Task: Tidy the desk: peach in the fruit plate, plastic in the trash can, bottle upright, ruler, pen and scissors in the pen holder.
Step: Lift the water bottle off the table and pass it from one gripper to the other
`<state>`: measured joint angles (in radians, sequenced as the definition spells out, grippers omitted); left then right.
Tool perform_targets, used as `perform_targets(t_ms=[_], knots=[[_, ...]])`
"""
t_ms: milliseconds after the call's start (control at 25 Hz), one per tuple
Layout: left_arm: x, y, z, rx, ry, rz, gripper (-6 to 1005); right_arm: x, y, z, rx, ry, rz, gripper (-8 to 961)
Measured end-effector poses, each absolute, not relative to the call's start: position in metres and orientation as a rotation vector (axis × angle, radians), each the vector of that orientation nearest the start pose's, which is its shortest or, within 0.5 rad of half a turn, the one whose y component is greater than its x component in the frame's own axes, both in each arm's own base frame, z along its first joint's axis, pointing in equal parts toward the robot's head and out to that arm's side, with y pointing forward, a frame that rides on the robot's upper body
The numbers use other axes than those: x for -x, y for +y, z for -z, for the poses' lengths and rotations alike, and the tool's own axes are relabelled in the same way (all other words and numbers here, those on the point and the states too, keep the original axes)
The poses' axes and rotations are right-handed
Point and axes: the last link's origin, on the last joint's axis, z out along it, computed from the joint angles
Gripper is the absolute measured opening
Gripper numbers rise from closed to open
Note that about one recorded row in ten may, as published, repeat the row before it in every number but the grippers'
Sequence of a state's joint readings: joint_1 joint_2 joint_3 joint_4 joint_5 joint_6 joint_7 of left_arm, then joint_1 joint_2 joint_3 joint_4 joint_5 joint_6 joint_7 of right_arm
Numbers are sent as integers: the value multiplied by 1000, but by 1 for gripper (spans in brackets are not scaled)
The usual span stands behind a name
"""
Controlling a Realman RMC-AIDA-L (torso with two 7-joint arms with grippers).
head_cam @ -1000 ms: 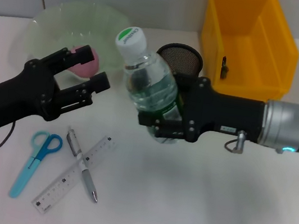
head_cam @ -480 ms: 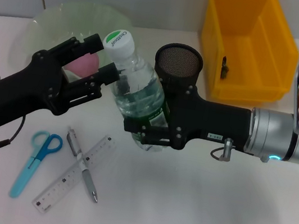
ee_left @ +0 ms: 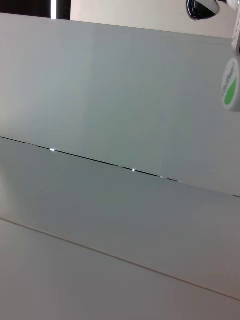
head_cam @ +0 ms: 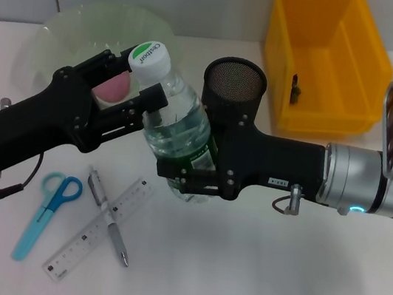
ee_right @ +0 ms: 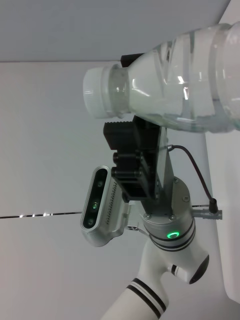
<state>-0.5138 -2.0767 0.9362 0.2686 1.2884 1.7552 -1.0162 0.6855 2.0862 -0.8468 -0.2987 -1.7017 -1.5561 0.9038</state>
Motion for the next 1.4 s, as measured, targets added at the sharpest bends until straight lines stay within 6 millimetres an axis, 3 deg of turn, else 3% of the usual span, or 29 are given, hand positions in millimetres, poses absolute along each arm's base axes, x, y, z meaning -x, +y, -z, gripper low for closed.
perform_targets(t_ms=[1120, 1400], knots=[[217, 297, 19, 2447, -404, 1512, 740, -200, 329, 60, 2791, 130, -1019, 774], [217, 297, 19, 2446, -404, 1514, 672, -200, 329, 60, 2791, 128, -1019, 775]])
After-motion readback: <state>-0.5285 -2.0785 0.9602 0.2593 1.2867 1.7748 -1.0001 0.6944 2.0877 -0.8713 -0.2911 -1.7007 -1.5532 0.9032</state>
